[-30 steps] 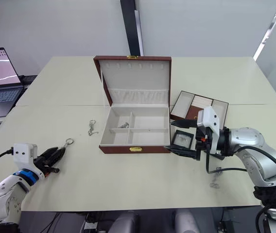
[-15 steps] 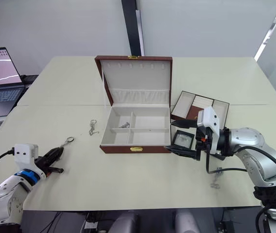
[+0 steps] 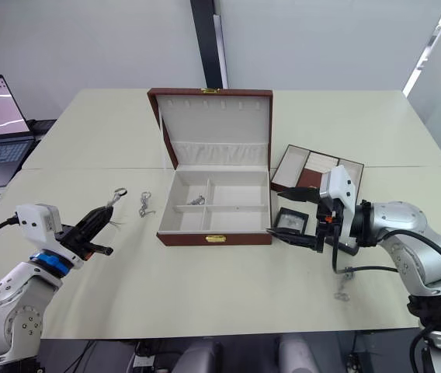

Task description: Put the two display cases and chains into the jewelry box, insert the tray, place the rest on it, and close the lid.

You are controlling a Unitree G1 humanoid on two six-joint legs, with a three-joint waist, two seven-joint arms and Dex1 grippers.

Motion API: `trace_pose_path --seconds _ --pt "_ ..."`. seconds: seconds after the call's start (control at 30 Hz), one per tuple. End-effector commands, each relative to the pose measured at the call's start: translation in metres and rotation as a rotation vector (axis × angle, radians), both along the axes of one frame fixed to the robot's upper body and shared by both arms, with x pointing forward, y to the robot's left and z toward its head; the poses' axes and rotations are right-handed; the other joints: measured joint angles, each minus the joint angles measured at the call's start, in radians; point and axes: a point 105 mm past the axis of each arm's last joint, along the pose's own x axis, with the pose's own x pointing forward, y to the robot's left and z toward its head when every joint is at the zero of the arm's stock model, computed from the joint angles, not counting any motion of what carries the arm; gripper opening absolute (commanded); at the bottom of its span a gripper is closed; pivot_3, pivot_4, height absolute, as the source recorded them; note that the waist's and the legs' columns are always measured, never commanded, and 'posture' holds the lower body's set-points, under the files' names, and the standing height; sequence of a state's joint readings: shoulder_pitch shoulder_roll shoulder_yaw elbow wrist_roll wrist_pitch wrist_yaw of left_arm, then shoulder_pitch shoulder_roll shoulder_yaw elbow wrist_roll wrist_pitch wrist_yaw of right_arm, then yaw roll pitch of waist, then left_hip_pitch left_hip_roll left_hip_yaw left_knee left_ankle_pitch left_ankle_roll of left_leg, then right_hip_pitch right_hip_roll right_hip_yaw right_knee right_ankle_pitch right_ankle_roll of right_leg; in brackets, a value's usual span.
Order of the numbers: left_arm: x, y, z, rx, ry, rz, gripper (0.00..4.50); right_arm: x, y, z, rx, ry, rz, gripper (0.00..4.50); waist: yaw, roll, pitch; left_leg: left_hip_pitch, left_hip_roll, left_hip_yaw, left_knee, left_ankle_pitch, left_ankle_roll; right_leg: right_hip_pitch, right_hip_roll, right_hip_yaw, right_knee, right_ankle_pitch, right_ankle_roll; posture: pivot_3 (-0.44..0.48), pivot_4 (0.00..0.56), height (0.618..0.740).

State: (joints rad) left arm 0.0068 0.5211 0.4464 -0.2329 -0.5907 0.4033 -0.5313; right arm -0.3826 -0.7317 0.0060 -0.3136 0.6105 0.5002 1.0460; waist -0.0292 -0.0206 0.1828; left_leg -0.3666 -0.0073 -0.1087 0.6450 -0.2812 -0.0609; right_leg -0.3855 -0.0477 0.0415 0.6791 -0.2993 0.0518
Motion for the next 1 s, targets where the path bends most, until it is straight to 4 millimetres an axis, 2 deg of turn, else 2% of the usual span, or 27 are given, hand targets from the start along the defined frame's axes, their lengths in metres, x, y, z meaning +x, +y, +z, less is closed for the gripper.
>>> trace_pose_path --seconds 0.03,0.23,0.43,0.57,0.63,0.77,1.0 --pt "0.002 -0.021 0.024 -0.004 -0.070 -0.064 0.03 0.002 -0.006 0.015 0.012 -0.059 -0.016 4.50 0.000 0.000 0.000 0.000 0.000 0.000 0.000 0.000 0.000 0.000 0.000 0.000 0.000 0.000 0.000 0.000 0.150 0.740" --pt "0.010 -0.057 0.036 -0.031 -0.087 -0.187 0.03 0.004 -0.018 0.020 0.007 -0.072 -0.073 4.50 0.000 0.000 0.000 0.000 -0.001 0.000 0.000 0.000 0.000 0.000 0.000 0.000 0.000 0.000 0.000 0.000 0.150 0.740" --pt "0.016 -0.083 0.034 -0.051 -0.076 -0.277 0.03 0.003 -0.028 0.021 0.002 -0.076 -0.123 4.50 -0.001 0.000 0.000 0.000 0.000 0.000 0.000 0.000 0.000 0.000 0.002 0.001 0.000 0.000 0.000 0.000 0.150 0.740" --pt "0.018 -0.091 0.028 -0.065 -0.063 -0.305 0.03 0.002 -0.032 0.021 0.001 -0.074 -0.139 4.50 -0.002 0.000 0.000 0.000 0.000 0.000 0.000 0.000 0.000 0.000 0.002 0.001 0.000 0.000 0.000 0.000 0.150 0.740" --pt "0.017 -0.094 0.019 -0.065 -0.039 -0.315 0.03 0.001 -0.033 0.021 -0.001 -0.074 -0.146 4.50 -0.002 0.000 0.000 0.000 0.000 0.000 0.000 0.000 0.000 0.000 0.002 0.001 0.000 0.000 0.000 0.000 0.150 0.740" --pt "0.014 -0.091 0.002 -0.060 0.001 -0.310 0.03 0.000 -0.034 0.021 -0.004 -0.074 -0.154 4.50 -0.002 0.000 0.000 0.000 0.000 0.000 0.000 0.000 0.000 0.000 0.002 0.001 0.000 0.000 0.000 0.000 0.150 0.740" --pt "0.010 -0.089 -0.009 -0.066 0.023 -0.299 0.03 0.001 -0.035 0.020 -0.005 -0.068 -0.156 4.50 0.000 0.000 0.000 0.000 0.000 0.001 0.000 0.000 0.000 0.000 0.002 0.001 0.000 0.000 0.000 0.000 0.150 0.740"
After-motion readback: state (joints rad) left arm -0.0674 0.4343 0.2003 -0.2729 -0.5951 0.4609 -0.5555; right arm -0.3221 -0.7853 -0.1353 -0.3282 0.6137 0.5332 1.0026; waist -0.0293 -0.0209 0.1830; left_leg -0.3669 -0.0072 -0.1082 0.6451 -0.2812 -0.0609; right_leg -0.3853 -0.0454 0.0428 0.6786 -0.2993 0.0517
